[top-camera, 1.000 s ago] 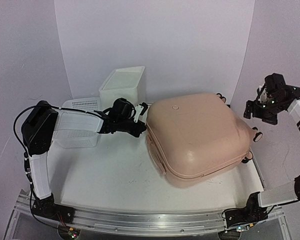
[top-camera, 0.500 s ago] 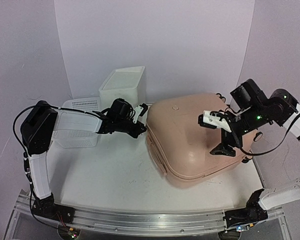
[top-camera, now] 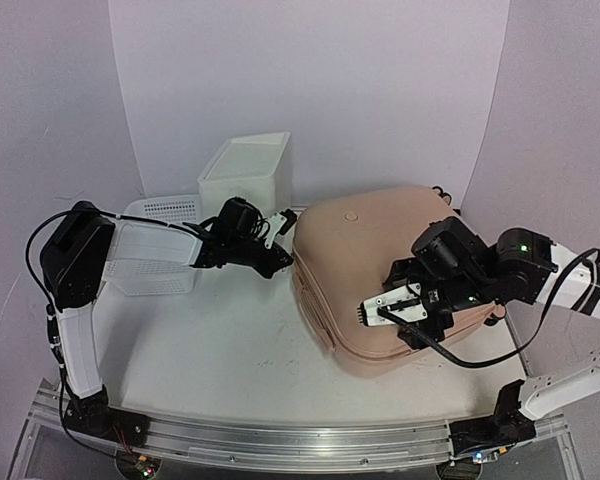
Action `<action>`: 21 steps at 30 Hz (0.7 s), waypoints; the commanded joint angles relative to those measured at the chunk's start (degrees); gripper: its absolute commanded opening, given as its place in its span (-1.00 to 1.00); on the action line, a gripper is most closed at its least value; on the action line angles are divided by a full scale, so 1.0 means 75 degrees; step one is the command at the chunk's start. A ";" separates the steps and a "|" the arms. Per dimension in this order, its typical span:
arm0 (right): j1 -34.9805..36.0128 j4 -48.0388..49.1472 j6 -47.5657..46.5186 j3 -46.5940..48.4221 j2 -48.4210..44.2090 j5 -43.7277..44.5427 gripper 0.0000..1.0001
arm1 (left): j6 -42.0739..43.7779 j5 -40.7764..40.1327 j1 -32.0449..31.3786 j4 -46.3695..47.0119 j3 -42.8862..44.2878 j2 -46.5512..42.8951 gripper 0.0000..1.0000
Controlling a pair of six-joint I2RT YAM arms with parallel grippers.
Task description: Open, take out, and arrange the luggage
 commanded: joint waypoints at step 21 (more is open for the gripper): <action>-0.0162 0.2360 0.5825 -0.0023 0.1906 0.3394 0.97 | -0.0410 -0.0271 -0.3141 0.1632 -0.0872 -0.0974 -1.00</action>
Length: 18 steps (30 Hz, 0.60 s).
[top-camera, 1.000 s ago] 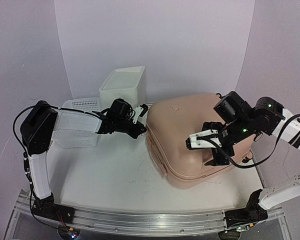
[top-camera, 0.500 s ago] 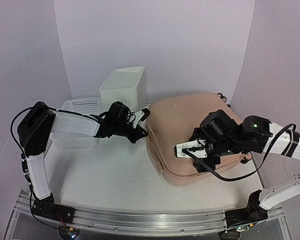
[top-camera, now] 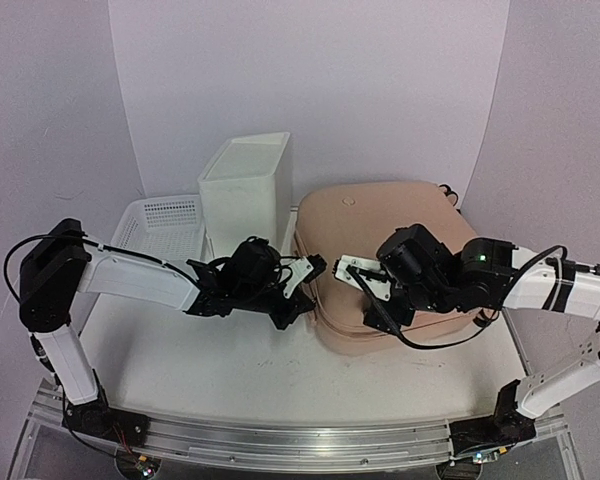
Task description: Open, take out, and arrange the luggage
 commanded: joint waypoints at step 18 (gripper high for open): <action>-0.1807 -0.0036 0.2303 0.0837 0.1365 -0.1058 0.97 | -0.0204 0.2355 -0.1659 0.1995 -0.0220 -0.0197 -1.00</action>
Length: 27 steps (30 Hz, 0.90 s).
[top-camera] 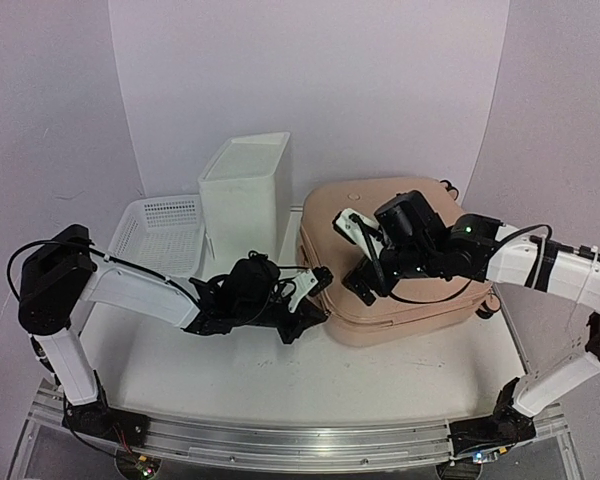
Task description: Open, take out, and arrange the luggage
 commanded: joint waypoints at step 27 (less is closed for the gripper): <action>-0.1376 -0.1699 -0.6088 -0.0384 -0.0819 -0.1673 0.97 | -0.0417 0.0116 0.0236 -0.0371 -0.0171 -0.1041 -1.00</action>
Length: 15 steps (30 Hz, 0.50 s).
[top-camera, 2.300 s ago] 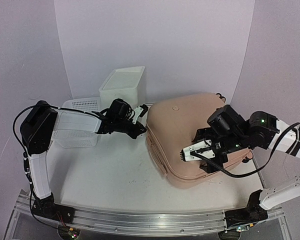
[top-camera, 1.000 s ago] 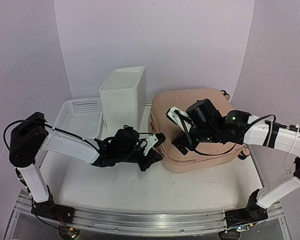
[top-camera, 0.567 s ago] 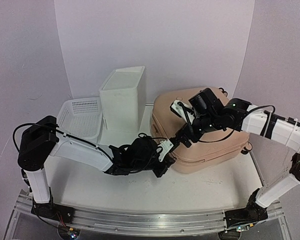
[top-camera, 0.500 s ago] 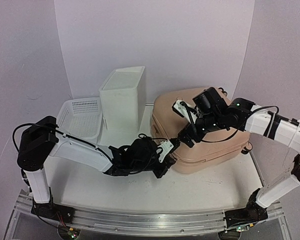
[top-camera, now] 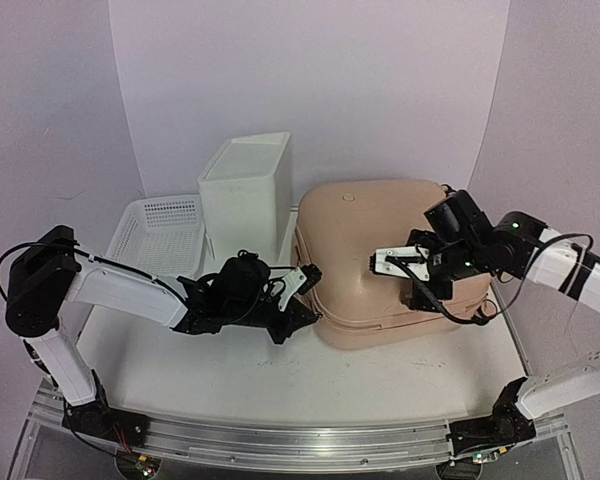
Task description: Open, take out, and arrange the luggage
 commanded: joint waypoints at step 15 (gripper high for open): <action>0.0082 0.2274 0.2857 -0.0695 0.1640 0.1439 0.97 | 0.0723 0.1880 -0.1492 0.0872 -0.0357 -0.0486 -0.89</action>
